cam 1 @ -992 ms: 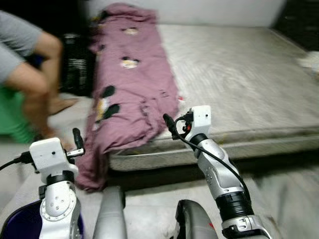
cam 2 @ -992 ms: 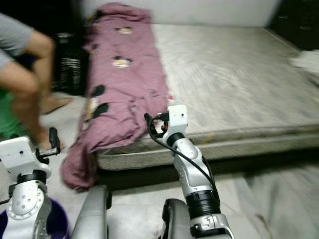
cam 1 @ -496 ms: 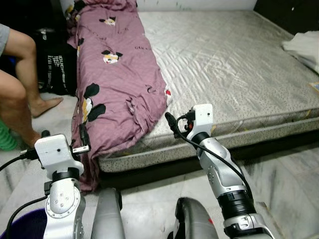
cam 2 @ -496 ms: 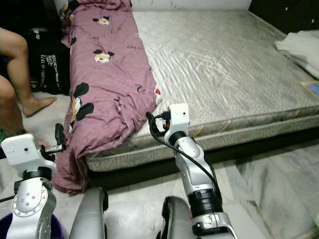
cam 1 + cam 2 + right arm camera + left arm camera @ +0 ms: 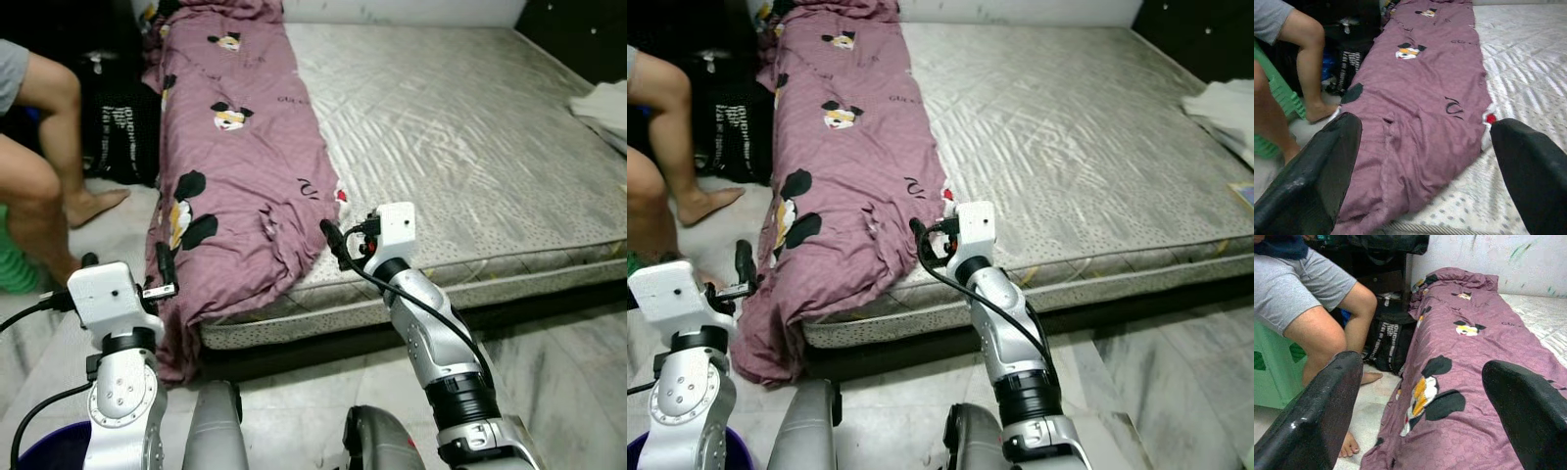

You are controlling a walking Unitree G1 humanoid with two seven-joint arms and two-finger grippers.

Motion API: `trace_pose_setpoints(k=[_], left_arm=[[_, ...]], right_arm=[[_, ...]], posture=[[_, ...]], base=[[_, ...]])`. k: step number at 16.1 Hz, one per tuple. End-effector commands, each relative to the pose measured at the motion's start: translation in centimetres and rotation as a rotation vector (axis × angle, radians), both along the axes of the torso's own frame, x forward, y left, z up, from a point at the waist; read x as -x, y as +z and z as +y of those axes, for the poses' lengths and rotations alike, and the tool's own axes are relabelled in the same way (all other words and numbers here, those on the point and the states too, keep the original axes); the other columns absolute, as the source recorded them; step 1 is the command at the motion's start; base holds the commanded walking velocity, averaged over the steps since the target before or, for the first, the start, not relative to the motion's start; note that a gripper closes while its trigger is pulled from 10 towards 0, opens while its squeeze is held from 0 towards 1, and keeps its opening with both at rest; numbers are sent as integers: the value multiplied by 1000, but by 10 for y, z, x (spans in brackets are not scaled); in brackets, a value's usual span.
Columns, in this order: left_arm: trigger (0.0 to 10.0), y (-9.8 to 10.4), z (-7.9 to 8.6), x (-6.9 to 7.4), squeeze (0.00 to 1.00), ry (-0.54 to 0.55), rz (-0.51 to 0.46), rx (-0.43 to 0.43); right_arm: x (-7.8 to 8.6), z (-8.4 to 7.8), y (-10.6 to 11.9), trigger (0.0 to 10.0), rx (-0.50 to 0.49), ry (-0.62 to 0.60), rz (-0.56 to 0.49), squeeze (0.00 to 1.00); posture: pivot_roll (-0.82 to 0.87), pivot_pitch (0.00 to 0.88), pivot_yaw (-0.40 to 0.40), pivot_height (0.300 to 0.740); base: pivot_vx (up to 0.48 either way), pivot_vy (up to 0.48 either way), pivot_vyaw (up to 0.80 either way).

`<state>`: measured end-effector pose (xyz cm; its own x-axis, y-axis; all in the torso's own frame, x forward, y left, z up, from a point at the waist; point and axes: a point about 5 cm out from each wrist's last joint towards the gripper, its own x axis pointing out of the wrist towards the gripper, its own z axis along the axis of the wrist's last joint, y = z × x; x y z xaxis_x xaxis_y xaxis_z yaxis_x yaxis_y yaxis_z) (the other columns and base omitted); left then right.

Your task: Clean up the room

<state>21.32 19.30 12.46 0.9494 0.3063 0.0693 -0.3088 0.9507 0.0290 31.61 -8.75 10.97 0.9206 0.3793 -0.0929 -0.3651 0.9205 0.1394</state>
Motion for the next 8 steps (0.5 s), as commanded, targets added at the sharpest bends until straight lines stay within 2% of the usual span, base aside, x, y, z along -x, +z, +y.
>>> trace_pose_setpoints(k=[1, 8], left_arm=[[10000, 3, -3, 0, 0, -24, -15, -2], [10000, 3, -4, -3, 0, -33, -11, 5]], right_arm=[[-2, -4, 2, 10000, 7, -9, -10, 0], [-3, -4, 2, 10000, 5, -17, -12, 0]], posture=[[69, 10, -81, 621], [61, 20, -76, 621]], base=[[371, 0, 0], [457, 0, 0]])
